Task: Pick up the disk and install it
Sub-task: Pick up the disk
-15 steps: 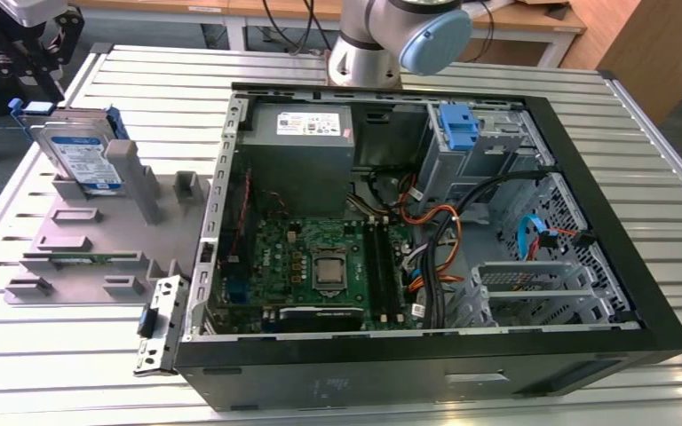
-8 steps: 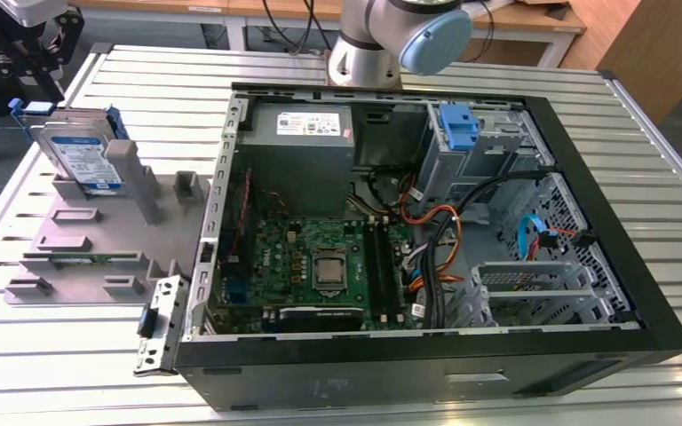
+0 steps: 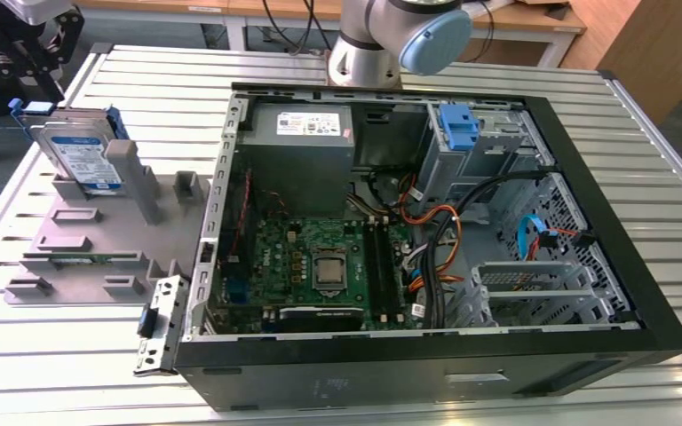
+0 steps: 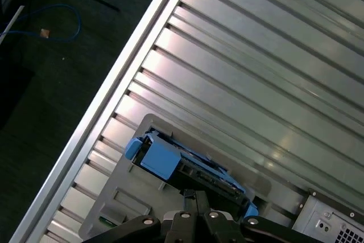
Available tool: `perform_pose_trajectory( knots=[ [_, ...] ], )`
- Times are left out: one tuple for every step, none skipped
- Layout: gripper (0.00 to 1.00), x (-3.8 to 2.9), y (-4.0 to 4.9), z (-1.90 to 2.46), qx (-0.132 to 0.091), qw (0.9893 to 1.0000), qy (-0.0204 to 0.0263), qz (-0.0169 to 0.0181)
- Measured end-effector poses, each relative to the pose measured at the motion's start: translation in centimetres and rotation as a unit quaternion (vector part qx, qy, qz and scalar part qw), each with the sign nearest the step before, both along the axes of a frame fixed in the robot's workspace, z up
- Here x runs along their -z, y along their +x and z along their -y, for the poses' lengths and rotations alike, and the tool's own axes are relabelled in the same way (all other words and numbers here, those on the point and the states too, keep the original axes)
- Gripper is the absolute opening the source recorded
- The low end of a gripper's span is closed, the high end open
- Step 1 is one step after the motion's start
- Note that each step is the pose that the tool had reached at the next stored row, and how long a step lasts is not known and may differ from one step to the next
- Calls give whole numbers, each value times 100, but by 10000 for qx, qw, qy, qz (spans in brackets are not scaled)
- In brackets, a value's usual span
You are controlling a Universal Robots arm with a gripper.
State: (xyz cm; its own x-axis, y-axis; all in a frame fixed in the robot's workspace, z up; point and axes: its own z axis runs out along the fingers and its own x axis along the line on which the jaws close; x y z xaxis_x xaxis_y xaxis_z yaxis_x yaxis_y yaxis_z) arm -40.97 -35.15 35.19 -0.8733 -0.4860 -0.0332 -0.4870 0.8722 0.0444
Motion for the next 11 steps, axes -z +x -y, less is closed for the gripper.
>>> perform_pose_trajectory(
  knots=[
    [11, 0, 0, 0, -38, 10000, 0, 1],
    [11, 0, 0, 0, -61, 10000, 0, 1],
    [11, 0, 0, 0, -64, 10000, 0, 1],
    [11, 0, 0, 0, -66, 10000, 0, 1],
    [11, 0, 0, 0, -67, 10000, 0, 0],
    [11, 0, 0, 0, -68, 10000, 0, 1],
    [11, 0, 0, 0, -70, 10000, 0, 1],
    [11, 0, 0, 0, -91, 10000, 0, 0],
    [11, 1, 0, 0, -147, 9999, 0, 1],
    [11, 1, 0, 0, -230, 9997, 0, 1],
    [11, 1, 0, 0, -326, 9995, 0, 1]
  ],
)
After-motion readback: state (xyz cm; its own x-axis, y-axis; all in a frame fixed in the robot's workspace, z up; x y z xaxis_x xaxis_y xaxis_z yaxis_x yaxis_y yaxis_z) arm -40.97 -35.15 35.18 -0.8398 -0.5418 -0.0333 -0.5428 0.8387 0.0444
